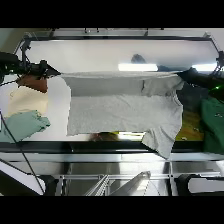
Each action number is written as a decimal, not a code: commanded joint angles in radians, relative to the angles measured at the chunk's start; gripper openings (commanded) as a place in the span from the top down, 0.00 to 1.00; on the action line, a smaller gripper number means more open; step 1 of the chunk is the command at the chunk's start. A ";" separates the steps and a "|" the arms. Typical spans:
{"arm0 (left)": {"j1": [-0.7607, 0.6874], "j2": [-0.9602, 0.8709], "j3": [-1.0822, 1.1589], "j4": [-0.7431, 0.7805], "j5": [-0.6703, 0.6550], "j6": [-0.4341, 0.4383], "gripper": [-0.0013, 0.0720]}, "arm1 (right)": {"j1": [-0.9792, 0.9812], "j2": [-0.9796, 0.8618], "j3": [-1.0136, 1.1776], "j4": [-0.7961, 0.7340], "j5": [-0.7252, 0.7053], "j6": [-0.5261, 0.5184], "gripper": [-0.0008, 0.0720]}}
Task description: Fold the shirts.
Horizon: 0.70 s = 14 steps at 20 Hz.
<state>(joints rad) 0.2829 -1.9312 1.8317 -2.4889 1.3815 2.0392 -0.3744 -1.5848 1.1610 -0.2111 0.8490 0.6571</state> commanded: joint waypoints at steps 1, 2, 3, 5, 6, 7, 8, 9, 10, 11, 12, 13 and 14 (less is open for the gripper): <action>-0.030 -0.141 0.155 0.001 -0.018 -0.044 0.96 | 0.014 -0.148 0.145 0.041 -0.020 -0.014 0.97; -0.045 -0.169 0.191 0.001 -0.017 -0.044 0.96 | 0.014 -0.165 0.158 0.040 -0.019 -0.014 0.97; -0.060 -0.194 0.224 0.000 -0.018 -0.051 0.96 | 0.013 -0.174 0.161 0.046 -0.018 -0.014 0.97; -0.076 -0.209 0.226 0.003 -0.026 -0.050 0.96 | 0.008 -0.179 0.161 0.039 0.022 -0.014 0.97; -0.076 -0.209 0.206 0.005 -0.029 -0.050 0.96 | -0.002 -0.179 0.161 0.027 0.053 -0.014 0.97; -0.069 -0.209 0.184 0.010 -0.026 -0.050 0.96 | -0.017 -0.179 0.161 0.010 0.084 -0.014 0.97; -0.061 -0.209 0.159 0.008 -0.007 -0.050 0.96 | -0.036 -0.178 0.161 -0.006 0.119 -0.014 0.97; -0.056 -0.209 0.137 0.009 0.021 -0.050 0.96 | -0.060 -0.179 0.161 -0.023 0.156 -0.015 0.97; -0.056 -0.209 0.112 0.008 0.040 -0.050 0.96 | -0.086 -0.179 0.159 -0.049 0.200 -0.013 0.97; -0.056 -0.209 0.091 0.009 0.053 -0.049 0.96 | -0.114 -0.179 0.154 -0.076 0.253 -0.008 0.97; -0.057 -0.209 0.069 0.009 0.056 -0.049 0.96 | -0.138 -0.179 0.143 -0.107 0.290 0.009 0.97; -0.062 -0.209 0.050 0.010 0.058 -0.049 0.96 | -0.155 -0.179 0.128 -0.139 0.317 0.017 0.97; -0.068 -0.209 0.031 0.011 0.058 -0.049 0.96 | -0.166 -0.179 0.107 -0.171 0.333 0.021 0.97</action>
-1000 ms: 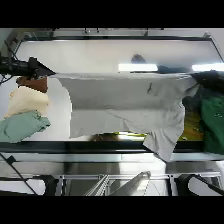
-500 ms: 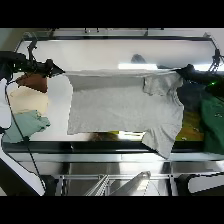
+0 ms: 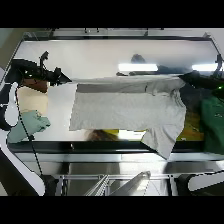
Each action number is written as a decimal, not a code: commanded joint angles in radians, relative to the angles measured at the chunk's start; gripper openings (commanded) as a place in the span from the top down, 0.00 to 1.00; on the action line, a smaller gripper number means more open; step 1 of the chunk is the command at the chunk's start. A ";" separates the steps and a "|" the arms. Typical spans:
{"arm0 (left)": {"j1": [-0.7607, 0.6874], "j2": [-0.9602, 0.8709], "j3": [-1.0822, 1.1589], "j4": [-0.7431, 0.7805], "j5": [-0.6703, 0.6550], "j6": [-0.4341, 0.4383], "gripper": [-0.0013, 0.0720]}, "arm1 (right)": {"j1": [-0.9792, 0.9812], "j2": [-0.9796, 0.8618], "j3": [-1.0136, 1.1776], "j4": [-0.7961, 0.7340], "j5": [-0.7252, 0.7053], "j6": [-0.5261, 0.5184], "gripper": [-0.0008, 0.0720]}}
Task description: Fold the shirts.
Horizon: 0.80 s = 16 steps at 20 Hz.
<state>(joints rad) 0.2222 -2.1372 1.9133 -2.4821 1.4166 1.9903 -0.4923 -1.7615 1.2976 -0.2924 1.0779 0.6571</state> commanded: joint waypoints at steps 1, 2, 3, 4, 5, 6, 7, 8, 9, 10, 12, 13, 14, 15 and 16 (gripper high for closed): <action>-0.008 -0.003 -0.069 0.005 0.023 0.000 0.96 | -0.056 -0.002 -0.056 -0.119 0.107 0.021 0.97; -0.013 -0.003 -0.085 0.005 0.024 0.000 0.97 | -0.058 -0.003 -0.084 -0.132 0.100 0.019 0.97; -0.014 -0.003 -0.098 0.005 0.026 0.000 0.97 | -0.058 -0.004 -0.105 -0.143 0.098 0.007 0.97; -0.015 -0.003 -0.110 0.004 0.026 0.000 0.97 | -0.058 -0.008 -0.121 -0.146 0.097 -0.001 0.97; -0.019 -0.003 -0.121 0.004 0.024 -0.001 0.97 | -0.058 -0.014 -0.131 -0.145 0.097 -0.004 0.97; -0.025 -0.003 -0.130 0.005 0.024 -0.001 0.97 | -0.058 -0.019 -0.137 -0.147 0.098 -0.004 0.97; -0.025 -0.003 -0.138 0.005 0.023 -0.001 0.97 | -0.056 -0.023 -0.142 -0.146 0.100 -0.004 0.97; -0.027 -0.003 -0.145 0.005 0.021 -0.001 0.97 | -0.055 -0.026 -0.144 -0.151 0.102 -0.001 0.97; -0.027 -0.003 -0.147 0.005 0.021 -0.001 0.97 | -0.054 -0.027 -0.145 -0.158 0.109 0.006 0.97; -0.026 -0.003 -0.147 0.004 0.026 -0.001 0.98 | -0.055 -0.027 -0.145 -0.162 0.121 0.018 0.97; -0.023 -0.003 -0.134 0.003 0.067 -0.011 0.60 | -0.064 -0.019 -0.145 -0.166 0.150 0.060 0.58; -0.014 -0.003 -0.116 0.002 0.097 -0.043 0.22 | -0.075 -0.007 -0.145 -0.177 0.168 0.082 0.51; -0.002 -0.003 -0.089 0.000 0.133 -0.096 0.00 | -0.092 0.013 -0.145 -0.199 0.188 0.113 0.46; 0.011 -0.002 -0.060 0.000 0.178 -0.123 0.01 | -0.111 0.037 -0.145 -0.236 0.208 0.142 0.46; 0.027 -0.001 -0.033 0.000 0.240 -0.159 0.01 | -0.135 0.069 -0.145 -0.292 0.247 0.186 0.46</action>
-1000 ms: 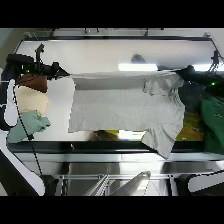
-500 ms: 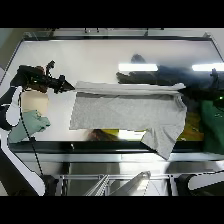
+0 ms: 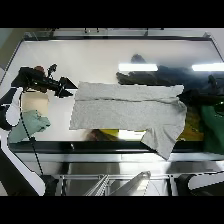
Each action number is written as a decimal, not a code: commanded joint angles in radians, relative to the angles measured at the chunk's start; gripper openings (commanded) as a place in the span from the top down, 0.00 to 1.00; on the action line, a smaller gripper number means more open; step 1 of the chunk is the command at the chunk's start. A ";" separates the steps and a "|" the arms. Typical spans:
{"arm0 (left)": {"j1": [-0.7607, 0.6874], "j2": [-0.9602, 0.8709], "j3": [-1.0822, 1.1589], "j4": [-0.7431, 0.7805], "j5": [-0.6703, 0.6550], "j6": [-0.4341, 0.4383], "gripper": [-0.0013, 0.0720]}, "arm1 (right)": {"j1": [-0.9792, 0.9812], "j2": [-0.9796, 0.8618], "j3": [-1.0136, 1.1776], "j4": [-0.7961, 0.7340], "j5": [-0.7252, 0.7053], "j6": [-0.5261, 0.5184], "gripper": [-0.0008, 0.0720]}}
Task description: Fold the shirts.
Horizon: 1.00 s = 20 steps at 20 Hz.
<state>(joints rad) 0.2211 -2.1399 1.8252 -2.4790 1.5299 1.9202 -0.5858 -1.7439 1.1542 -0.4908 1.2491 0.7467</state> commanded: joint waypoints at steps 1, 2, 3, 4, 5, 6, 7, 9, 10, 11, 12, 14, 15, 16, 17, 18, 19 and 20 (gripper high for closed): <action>0.043 0.011 0.062 -0.002 0.180 -0.111 0.01 | -0.060 0.084 -0.009 -0.153 0.116 0.135 0.47; 0.059 0.040 0.036 -0.001 0.212 -0.115 0.02 | -0.081 0.127 -0.036 -0.225 0.150 0.175 0.47; 0.072 0.079 -0.013 0.002 0.220 -0.107 0.03 | -0.098 0.184 -0.088 -0.299 0.163 0.216 0.47; 0.087 0.129 -0.080 0.004 0.209 -0.077 0.03 | -0.110 0.243 -0.156 -0.371 0.154 0.277 0.47; 0.104 0.183 -0.161 0.021 0.177 -0.053 0.03 | -0.120 0.314 -0.248 -0.441 0.138 0.350 0.47; 0.117 0.233 -0.235 0.055 0.138 -0.037 0.03 | -0.127 0.382 -0.342 -0.495 0.116 0.435 0.46; 0.132 0.284 -0.316 0.096 0.095 -0.024 0.03 | -0.131 0.444 -0.435 -0.524 0.094 0.483 0.41; 0.155 0.362 -0.446 0.155 0.046 -0.016 0.03 | -0.129 0.543 -0.601 -0.516 0.019 0.512 0.38; 0.170 0.396 -0.507 0.166 0.036 -0.013 0.03 | -0.129 0.573 -0.665 -0.499 -0.025 0.509 0.38; 0.182 0.426 -0.559 0.173 0.024 -0.006 0.03 | -0.129 0.586 -0.711 -0.488 -0.059 0.506 0.38; 0.193 0.455 -0.609 0.182 0.012 -0.003 0.03 | -0.128 0.584 -0.741 -0.476 -0.072 0.493 0.38; 0.202 0.511 -0.695 0.183 -0.005 0.014 0.03 | -0.127 0.575 -0.783 -0.426 -0.072 0.447 0.38; 0.202 0.537 -0.735 0.183 -0.022 0.021 0.03 | -0.127 0.571 -0.795 -0.385 -0.075 0.406 0.38; 0.201 0.557 -0.772 0.183 -0.045 0.035 0.03 | -0.127 0.564 -0.801 -0.344 -0.076 0.371 0.38; 0.200 0.573 -0.809 0.182 -0.073 0.047 0.03 | -0.127 0.554 -0.801 -0.303 -0.075 0.334 0.40; 0.200 0.585 -0.843 0.182 -0.101 0.054 0.03 | -0.127 0.543 -0.801 -0.255 -0.072 0.295 0.51; 0.200 0.595 -0.879 0.182 -0.130 0.057 0.03 | -0.123 0.536 -0.801 -0.216 -0.068 0.264 0.83; 0.200 0.597 -0.903 0.182 -0.151 0.063 0.03 | -0.122 0.534 -0.801 -0.186 -0.056 0.243 0.97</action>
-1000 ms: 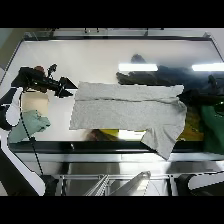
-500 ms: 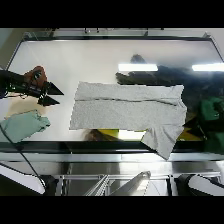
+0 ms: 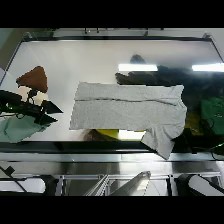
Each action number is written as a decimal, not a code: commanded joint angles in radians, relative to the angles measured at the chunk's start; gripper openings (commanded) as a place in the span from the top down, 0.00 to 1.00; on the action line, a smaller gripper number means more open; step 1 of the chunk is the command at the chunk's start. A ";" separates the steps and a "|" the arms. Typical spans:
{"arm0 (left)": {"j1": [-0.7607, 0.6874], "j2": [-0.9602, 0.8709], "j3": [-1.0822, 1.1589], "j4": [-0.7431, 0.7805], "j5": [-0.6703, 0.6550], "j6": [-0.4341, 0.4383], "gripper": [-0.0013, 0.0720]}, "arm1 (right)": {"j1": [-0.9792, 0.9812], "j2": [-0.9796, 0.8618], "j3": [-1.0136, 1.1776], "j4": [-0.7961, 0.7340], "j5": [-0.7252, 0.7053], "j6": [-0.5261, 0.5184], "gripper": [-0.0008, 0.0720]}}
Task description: Fold the shirts.
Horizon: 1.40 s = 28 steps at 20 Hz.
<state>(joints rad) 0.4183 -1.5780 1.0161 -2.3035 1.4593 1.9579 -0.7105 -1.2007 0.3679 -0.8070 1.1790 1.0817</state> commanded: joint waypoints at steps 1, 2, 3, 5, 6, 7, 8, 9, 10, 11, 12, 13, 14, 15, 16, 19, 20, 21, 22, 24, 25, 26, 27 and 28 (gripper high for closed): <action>0.003 0.035 -0.116 0.006 -0.101 0.028 0.03 | 0.002 -0.006 -0.014 0.139 0.027 -0.091 0.97; 0.000 0.034 -0.135 0.004 -0.126 0.036 0.03 | 0.002 0.002 -0.013 0.137 0.032 -0.092 0.97; -0.011 0.034 -0.151 0.005 -0.156 0.039 0.03 | 0.002 0.017 -0.013 0.134 0.033 -0.091 0.97; -0.053 0.034 -0.175 0.006 -0.213 0.042 0.04 | 0.002 0.051 -0.013 0.135 0.032 -0.080 0.97; -0.080 0.034 -0.181 0.007 -0.249 0.042 0.03 | 0.002 0.067 -0.013 0.135 0.033 -0.066 0.97; -0.113 0.034 -0.180 0.007 -0.296 0.042 0.03 | 0.002 0.082 -0.013 0.136 0.034 -0.052 0.97; -0.145 0.034 -0.180 0.005 -0.341 0.042 0.04 | 0.002 0.096 -0.013 0.138 0.037 -0.049 0.97; -0.178 0.034 -0.180 0.007 -0.383 0.042 0.04 | 0.002 0.110 -0.013 0.138 0.039 -0.045 0.97; -0.207 0.034 -0.180 0.006 -0.414 0.042 0.21 | 0.002 0.119 -0.013 0.138 0.042 -0.045 0.97; -0.235 0.034 -0.180 0.006 -0.441 0.042 0.35 | 0.002 0.128 -0.013 0.138 0.047 -0.045 0.97; -0.256 0.034 -0.180 0.006 -0.459 0.042 0.34 | 0.002 0.131 -0.013 0.138 0.052 -0.045 0.97; -0.271 0.034 -0.180 0.006 -0.471 0.042 0.35 | 0.002 0.130 -0.013 0.138 0.054 -0.045 0.97; -0.278 0.034 -0.180 0.006 -0.470 0.042 0.47 | 0.002 0.130 -0.013 0.138 0.056 -0.046 0.97; -0.278 0.034 -0.180 0.006 -0.456 0.043 0.94 | 0.002 0.130 -0.013 0.138 0.060 -0.046 0.97; -0.273 0.034 -0.177 0.007 -0.430 0.057 0.95 | 0.002 0.130 -0.013 0.138 0.060 -0.046 0.97; -0.226 0.034 -0.141 0.007 -0.306 0.084 0.95 | 0.001 0.130 -0.012 0.138 0.063 -0.045 0.97; -0.197 0.034 -0.127 0.008 -0.258 0.084 0.95 | 0.001 0.130 -0.010 0.138 0.069 -0.036 0.97; -0.167 0.035 -0.119 0.009 -0.217 0.084 0.96 | 0.001 0.130 -0.007 0.138 0.074 -0.027 0.97; -0.134 0.035 -0.119 0.009 -0.182 0.084 0.96 | 0.001 0.130 -0.006 0.138 0.079 -0.026 0.97; -0.069 0.035 -0.138 0.010 -0.143 0.086 0.95 | 0.001 0.130 -0.006 0.138 0.084 -0.010 0.97; -0.047 0.035 -0.151 0.008 -0.137 0.092 0.95 | 0.001 0.130 -0.006 0.138 0.087 -0.008 0.97; -0.030 0.035 -0.162 0.006 -0.136 0.103 0.95 | 0.001 0.130 -0.006 0.138 0.091 -0.007 0.97; -0.023 0.035 -0.164 0.000 -0.138 0.108 0.96 | 0.001 0.130 -0.006 0.140 0.097 -0.008 0.97; -0.023 0.035 -0.163 -0.011 -0.138 0.110 0.96 | 0.002 0.131 -0.005 0.158 0.119 -0.015 0.97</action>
<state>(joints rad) 0.3580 -1.5436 0.8623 -2.2913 1.2839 2.0529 -0.7090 -1.0710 0.3614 -0.6678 1.2675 1.0660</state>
